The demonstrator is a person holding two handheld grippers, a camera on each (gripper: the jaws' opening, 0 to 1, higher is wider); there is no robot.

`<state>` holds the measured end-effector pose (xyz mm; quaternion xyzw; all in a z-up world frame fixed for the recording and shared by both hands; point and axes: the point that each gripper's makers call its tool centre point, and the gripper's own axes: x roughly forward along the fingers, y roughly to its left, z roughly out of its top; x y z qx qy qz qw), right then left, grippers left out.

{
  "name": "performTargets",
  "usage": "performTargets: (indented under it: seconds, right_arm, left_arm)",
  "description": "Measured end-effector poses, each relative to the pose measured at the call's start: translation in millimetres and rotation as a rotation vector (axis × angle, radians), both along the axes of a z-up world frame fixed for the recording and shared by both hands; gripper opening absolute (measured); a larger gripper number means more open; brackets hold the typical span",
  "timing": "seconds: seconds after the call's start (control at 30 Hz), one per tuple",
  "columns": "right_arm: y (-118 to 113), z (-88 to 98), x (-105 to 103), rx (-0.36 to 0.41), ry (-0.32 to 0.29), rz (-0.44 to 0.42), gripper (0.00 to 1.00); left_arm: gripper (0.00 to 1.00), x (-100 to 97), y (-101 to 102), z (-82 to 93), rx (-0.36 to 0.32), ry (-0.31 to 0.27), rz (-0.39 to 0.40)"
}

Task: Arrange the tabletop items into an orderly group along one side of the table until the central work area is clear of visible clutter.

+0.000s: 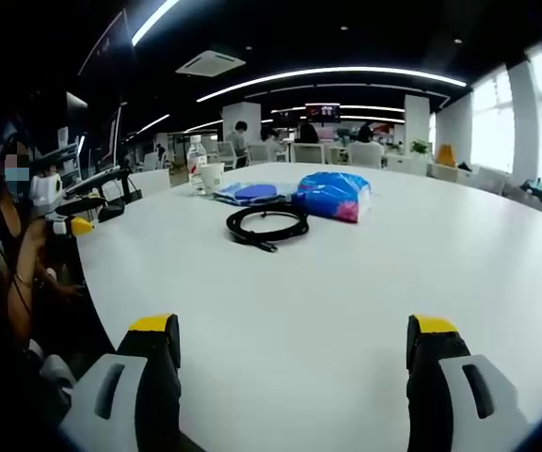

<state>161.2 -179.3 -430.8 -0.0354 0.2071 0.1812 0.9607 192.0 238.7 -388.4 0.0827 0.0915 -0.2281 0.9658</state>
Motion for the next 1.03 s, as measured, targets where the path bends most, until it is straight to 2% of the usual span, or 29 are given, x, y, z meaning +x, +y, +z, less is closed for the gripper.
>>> performTargets:
  seconds: [0.93, 1.03]
  right_arm:
    - [-2.4, 3.5, -1.9, 0.006, -0.022, 0.002, 0.97]
    - [-4.1, 4.2, -2.4, -0.006, -0.03, -0.003, 0.9]
  left_arm:
    - [1.0, -1.3, 5.8, 3.0, 0.009, -0.011, 0.025]
    - [1.0, -1.6, 6.1, 4.0, 0.007, -0.014, 0.025]
